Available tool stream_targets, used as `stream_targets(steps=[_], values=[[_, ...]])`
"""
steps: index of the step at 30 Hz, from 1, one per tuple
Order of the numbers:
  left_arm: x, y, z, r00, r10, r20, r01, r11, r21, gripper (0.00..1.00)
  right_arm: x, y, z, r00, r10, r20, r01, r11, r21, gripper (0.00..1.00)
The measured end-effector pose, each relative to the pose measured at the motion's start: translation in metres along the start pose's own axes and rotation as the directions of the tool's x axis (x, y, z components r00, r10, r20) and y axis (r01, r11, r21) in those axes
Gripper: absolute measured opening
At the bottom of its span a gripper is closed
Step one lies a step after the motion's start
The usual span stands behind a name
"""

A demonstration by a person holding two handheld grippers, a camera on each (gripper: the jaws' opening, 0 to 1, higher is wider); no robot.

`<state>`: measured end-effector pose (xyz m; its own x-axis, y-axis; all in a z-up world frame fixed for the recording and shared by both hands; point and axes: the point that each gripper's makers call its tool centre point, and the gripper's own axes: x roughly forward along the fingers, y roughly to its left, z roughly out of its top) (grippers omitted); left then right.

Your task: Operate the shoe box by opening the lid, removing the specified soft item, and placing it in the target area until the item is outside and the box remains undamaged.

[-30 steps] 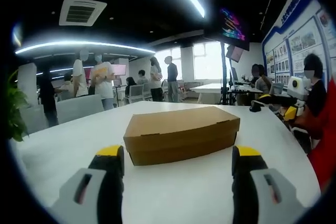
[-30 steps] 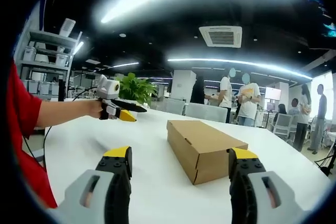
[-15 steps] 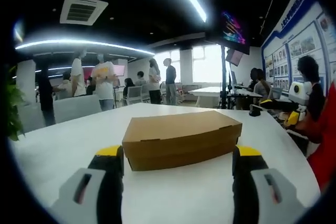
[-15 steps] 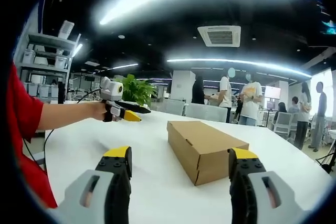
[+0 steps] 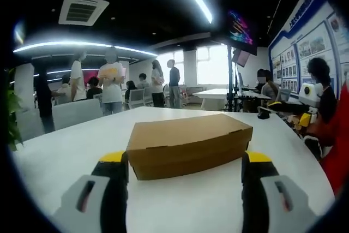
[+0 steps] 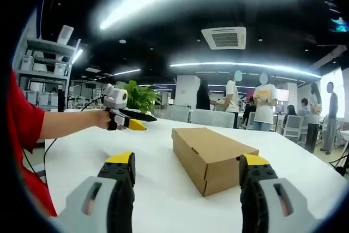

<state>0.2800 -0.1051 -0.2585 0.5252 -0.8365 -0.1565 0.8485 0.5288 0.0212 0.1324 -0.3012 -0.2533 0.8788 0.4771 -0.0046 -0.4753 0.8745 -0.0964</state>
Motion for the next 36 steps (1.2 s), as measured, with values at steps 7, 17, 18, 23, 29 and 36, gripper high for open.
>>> stream_targets(steps=[7,17,18,23,29,36], values=[[0.001,0.008,-0.005,1.0,-0.007,-0.014,0.007,1.0,-0.001,0.89,0.003,0.001,0.0,1.0,-0.004,-0.006,0.004,1.0,0.009,0.82],[-0.001,0.0,0.001,1.0,-0.012,0.026,0.012,1.0,-0.014,0.89,0.006,0.005,0.003,1.0,0.002,-0.012,-0.002,1.0,0.0,0.79],[-0.001,0.0,0.0,1.0,-0.009,0.027,0.009,1.0,-0.016,0.89,0.006,0.006,0.002,1.0,0.003,-0.016,-0.003,1.0,-0.003,0.78],[0.002,-0.004,-0.001,0.999,-0.008,0.04,0.009,1.0,-0.03,0.89,0.007,0.007,0.004,1.0,0.0,-0.022,0.0,1.0,-0.016,0.77],[0.003,-0.007,0.001,0.998,-0.012,0.058,0.013,1.0,-0.015,0.88,0.007,0.004,0.003,1.0,-0.005,-0.025,0.004,1.0,-0.027,0.77],[0.005,-0.011,-0.001,0.999,-0.018,0.044,0.018,1.0,0.01,0.88,0.008,0.007,-0.007,0.997,-0.013,-0.071,0.006,0.995,-0.097,0.7]])
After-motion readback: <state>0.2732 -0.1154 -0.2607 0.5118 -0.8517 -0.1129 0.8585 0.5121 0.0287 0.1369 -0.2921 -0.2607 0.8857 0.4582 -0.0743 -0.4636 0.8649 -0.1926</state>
